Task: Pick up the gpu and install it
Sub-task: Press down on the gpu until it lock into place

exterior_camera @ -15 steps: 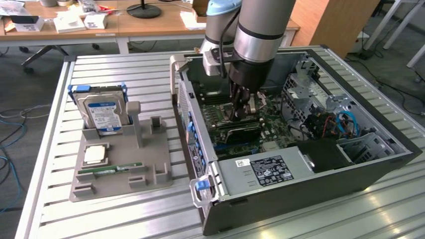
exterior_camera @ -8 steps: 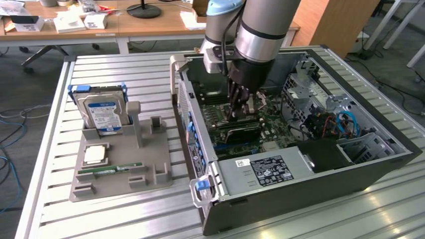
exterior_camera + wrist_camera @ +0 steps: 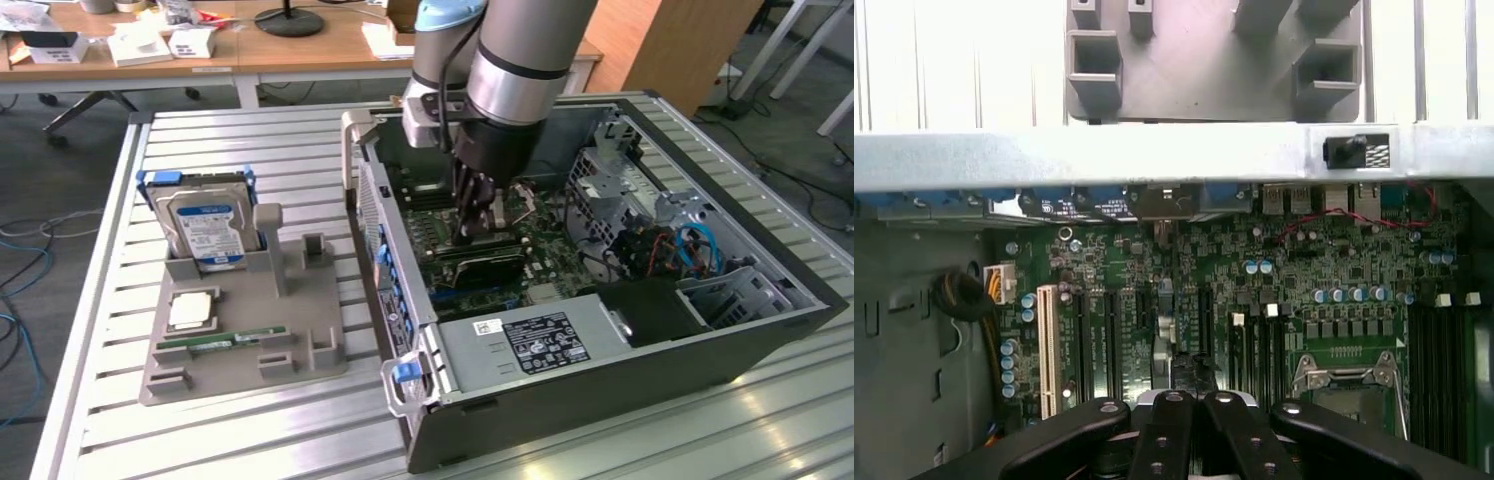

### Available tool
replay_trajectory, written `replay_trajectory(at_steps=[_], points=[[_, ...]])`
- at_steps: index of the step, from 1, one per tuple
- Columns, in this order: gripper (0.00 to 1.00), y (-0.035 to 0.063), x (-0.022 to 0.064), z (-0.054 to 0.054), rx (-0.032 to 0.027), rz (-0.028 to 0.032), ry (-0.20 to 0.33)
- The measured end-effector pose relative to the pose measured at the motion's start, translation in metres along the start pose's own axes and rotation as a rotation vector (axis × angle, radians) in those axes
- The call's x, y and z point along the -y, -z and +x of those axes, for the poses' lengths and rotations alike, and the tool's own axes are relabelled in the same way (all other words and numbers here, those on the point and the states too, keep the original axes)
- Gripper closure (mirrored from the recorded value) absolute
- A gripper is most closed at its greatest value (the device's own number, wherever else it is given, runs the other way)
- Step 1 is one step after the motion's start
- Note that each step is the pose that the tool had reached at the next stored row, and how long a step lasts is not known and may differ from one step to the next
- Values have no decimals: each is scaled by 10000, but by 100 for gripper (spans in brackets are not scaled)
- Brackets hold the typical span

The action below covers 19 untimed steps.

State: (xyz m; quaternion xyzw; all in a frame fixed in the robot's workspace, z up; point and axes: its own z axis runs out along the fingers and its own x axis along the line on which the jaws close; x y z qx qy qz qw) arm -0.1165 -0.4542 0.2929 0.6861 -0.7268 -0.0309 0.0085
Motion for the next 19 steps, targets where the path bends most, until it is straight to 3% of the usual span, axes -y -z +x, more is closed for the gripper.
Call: replay_trajectory(at_steps=[10, 19], points=[[89, -9, -159, 9, -4, 2, -1], [89, -17, -280, 16, -61, 5, -4]])
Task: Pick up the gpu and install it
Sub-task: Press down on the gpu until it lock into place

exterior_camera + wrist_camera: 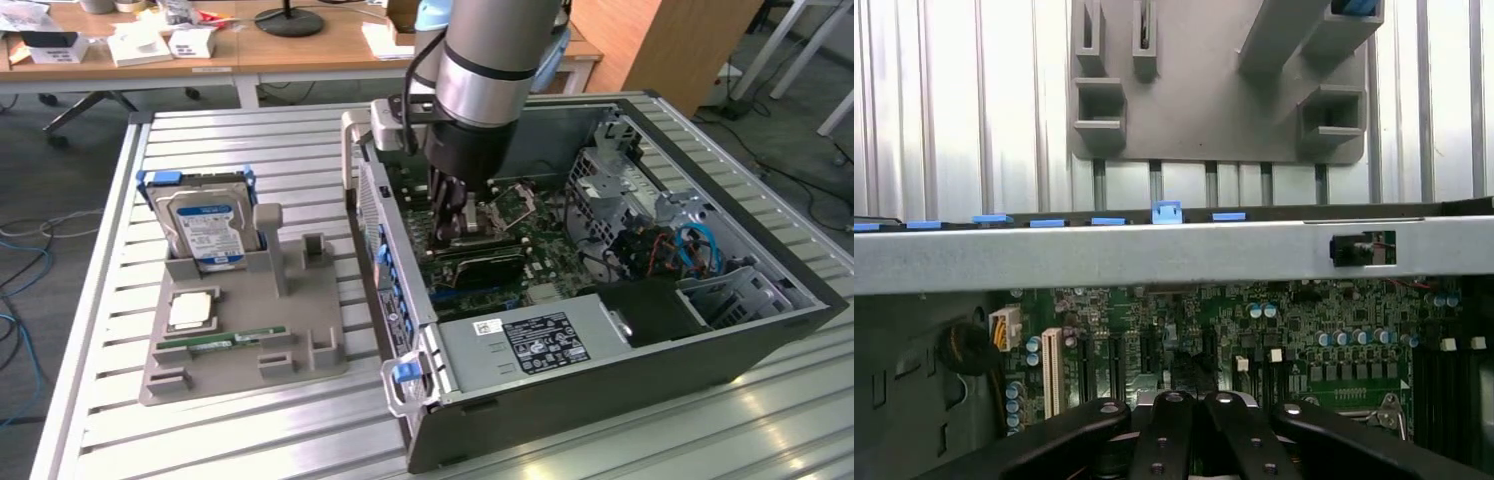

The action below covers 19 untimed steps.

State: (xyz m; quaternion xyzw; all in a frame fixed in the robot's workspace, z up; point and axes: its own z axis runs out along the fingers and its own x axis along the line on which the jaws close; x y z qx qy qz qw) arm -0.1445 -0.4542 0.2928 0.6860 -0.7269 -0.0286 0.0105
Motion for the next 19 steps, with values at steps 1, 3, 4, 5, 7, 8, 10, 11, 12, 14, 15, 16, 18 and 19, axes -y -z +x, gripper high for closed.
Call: replay_trajectory(at_steps=[1, 3, 4, 5, 7, 8, 10, 11, 12, 14, 15, 16, 18, 19], points=[[89, -1, -13, 1, -4, 1, 1], [89, -3, -39, 2, -8, 1, 0], [89, -4, -52, 3, -10, 1, 0], [89, -4, -64, 4, -12, 1, 0], [89, -6, -88, 5, -14, 2, 0], [89, -7, -100, 6, -14, 2, -1], [89, -7, -120, 7, -18, 2, -1], [89, -8, -131, 8, -18, 2, -1], [89, -8, -142, 8, -19, 2, -1], [89, -10, -164, 10, -20, 1, -1], [89, -11, -175, 10, -20, 2, 0], [89, -11, -185, 11, -20, 2, 0], [89, -12, -197, 11, -25, 2, -1], [89, -12, -197, 11, -25, 2, 0]])
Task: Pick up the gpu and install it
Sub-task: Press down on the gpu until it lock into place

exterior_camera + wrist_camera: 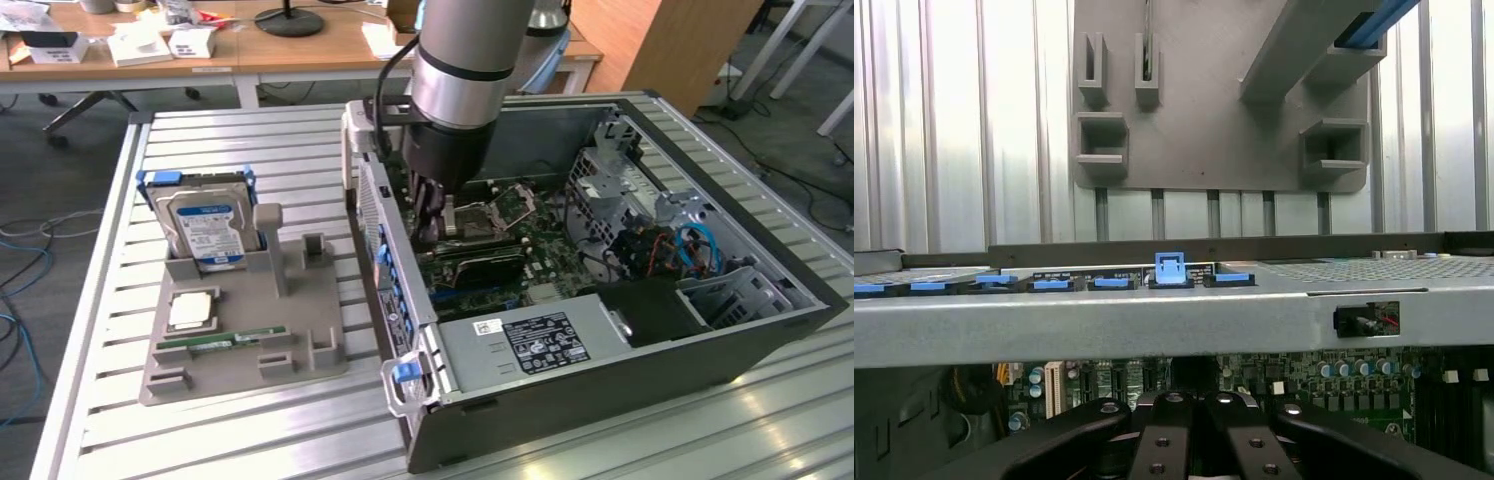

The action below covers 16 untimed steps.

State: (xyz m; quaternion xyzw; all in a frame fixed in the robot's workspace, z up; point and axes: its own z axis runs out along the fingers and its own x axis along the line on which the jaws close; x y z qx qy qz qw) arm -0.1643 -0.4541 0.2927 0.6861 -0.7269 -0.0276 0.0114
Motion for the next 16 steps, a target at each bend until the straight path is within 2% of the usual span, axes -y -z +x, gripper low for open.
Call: replay_trajectory(at_steps=[16], points=[[89, -3, -49, 3, 1, 13, 2]])
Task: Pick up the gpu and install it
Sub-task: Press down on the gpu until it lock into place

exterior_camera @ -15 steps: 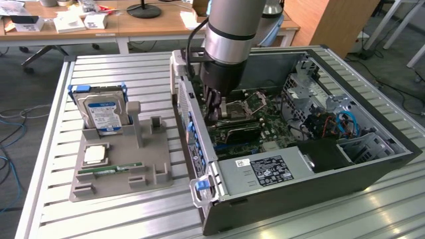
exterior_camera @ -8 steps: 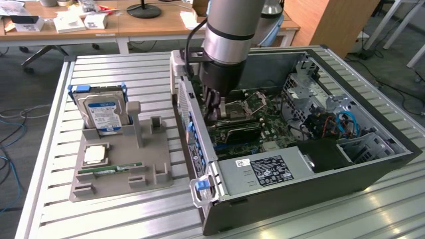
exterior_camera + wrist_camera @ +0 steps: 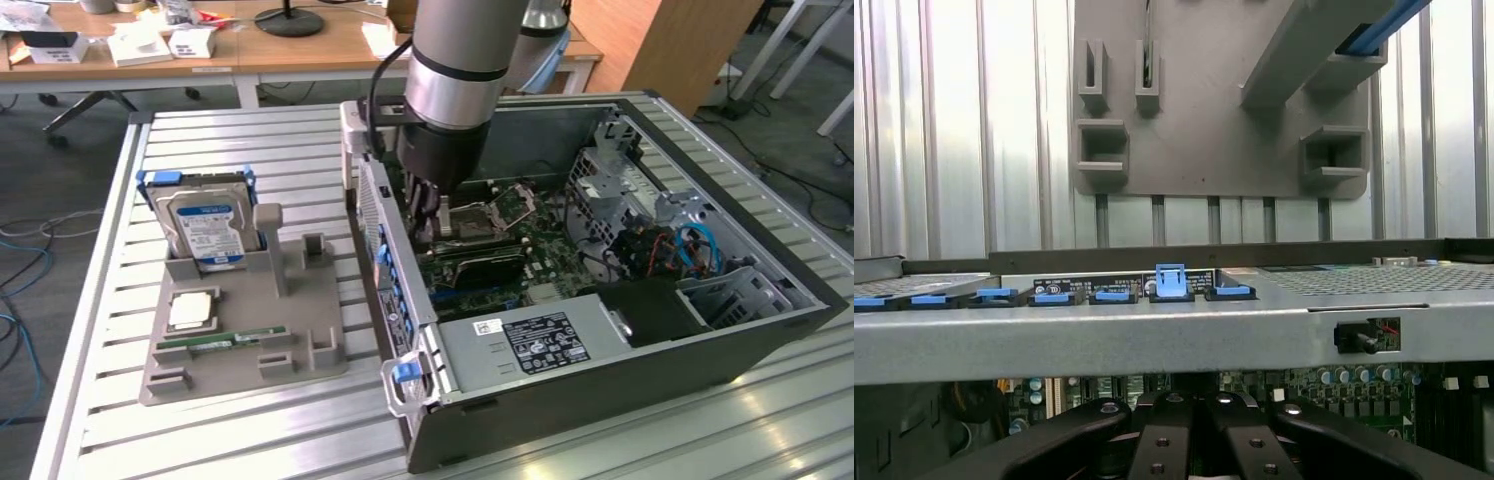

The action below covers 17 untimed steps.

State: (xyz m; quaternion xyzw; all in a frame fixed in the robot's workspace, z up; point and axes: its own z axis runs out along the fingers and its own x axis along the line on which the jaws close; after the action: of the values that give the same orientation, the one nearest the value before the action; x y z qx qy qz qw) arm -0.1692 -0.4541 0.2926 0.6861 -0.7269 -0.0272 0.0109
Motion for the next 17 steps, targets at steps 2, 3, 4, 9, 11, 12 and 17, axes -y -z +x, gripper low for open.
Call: replay_trajectory(at_steps=[2, 3, 4, 9, 11, 12, 17], points=[[89, 0, -1, 0, -2, 0, -2], [89, 0, -1, 0, -2, 0, -2], [89, 1, -1, 0, -2, -1, -1], [89, -1, -15, 1, 1, 1, -2], [89, -1, -20, 1, 0, 2, -1], [89, -1, -22, 1, -1, 2, 0], [89, -1, -25, 2, -1, 2, -2]])
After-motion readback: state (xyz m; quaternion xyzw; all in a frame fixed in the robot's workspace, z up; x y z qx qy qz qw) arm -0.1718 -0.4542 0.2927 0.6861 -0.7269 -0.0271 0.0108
